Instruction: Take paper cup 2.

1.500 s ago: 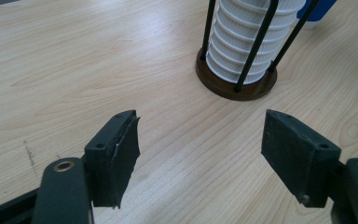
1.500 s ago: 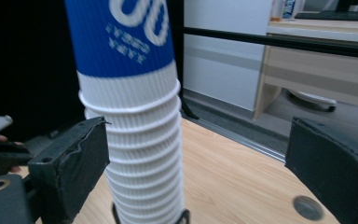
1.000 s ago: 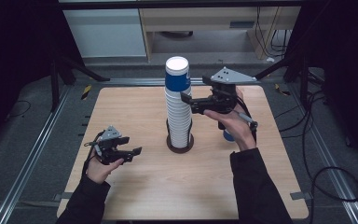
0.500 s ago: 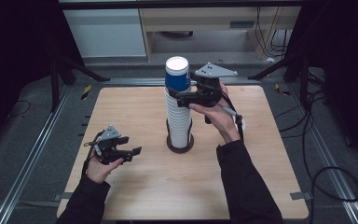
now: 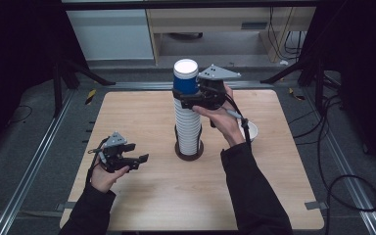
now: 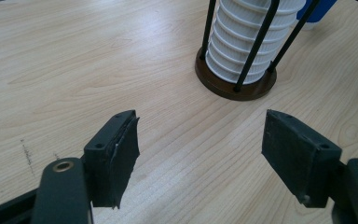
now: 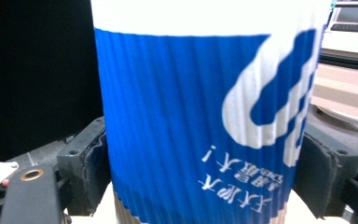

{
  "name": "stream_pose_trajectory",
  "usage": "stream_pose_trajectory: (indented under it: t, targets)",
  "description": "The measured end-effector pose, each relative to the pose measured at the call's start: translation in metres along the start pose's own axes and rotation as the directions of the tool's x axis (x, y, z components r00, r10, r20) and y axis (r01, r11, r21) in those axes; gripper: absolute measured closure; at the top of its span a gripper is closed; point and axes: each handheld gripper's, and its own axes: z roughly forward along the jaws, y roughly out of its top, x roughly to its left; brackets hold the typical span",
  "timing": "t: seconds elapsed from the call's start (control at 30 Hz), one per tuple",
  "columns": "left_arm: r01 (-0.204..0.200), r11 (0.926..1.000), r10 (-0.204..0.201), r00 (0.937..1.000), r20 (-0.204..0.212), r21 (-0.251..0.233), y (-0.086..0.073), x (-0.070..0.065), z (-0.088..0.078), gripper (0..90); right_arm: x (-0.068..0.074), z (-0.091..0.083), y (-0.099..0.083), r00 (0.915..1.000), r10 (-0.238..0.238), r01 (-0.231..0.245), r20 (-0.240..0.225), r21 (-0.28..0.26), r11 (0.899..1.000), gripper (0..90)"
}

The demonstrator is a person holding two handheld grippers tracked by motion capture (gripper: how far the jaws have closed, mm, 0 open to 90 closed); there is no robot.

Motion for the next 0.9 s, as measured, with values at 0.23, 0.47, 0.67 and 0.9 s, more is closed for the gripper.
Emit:
stream_pose_trajectory:
  t: [0.23,0.47,0.67,0.9]
  targets:
    - [-0.002,1.0000,0.002,1.0000,0.001,0.002,0.000,0.000,0.000,26.6,0.001,-0.002,0.002,0.9999,-0.017,0.017,0.001,0.014,1.000,18.2]
    - [0.001,1.0000,-0.001,1.0000,-0.005,0.006,-0.002,-0.001,-0.001,26.6,0.001,-0.005,0.008,0.9998,-0.019,0.019,-0.005,-0.008,1.000,19.1]
    - [0.003,1.0000,-0.003,1.0000,-0.007,0.002,-0.003,-0.001,-0.003,26.6,0.001,-0.009,0.016,0.9996,-0.026,0.026,-0.007,-0.021,0.999,19.6]
    - [0.002,1.0000,-0.002,1.0000,-0.007,0.006,-0.004,-0.001,-0.002,26.6,0.003,-0.013,0.027,0.9995,-0.032,0.032,-0.007,-0.042,0.999,19.8]
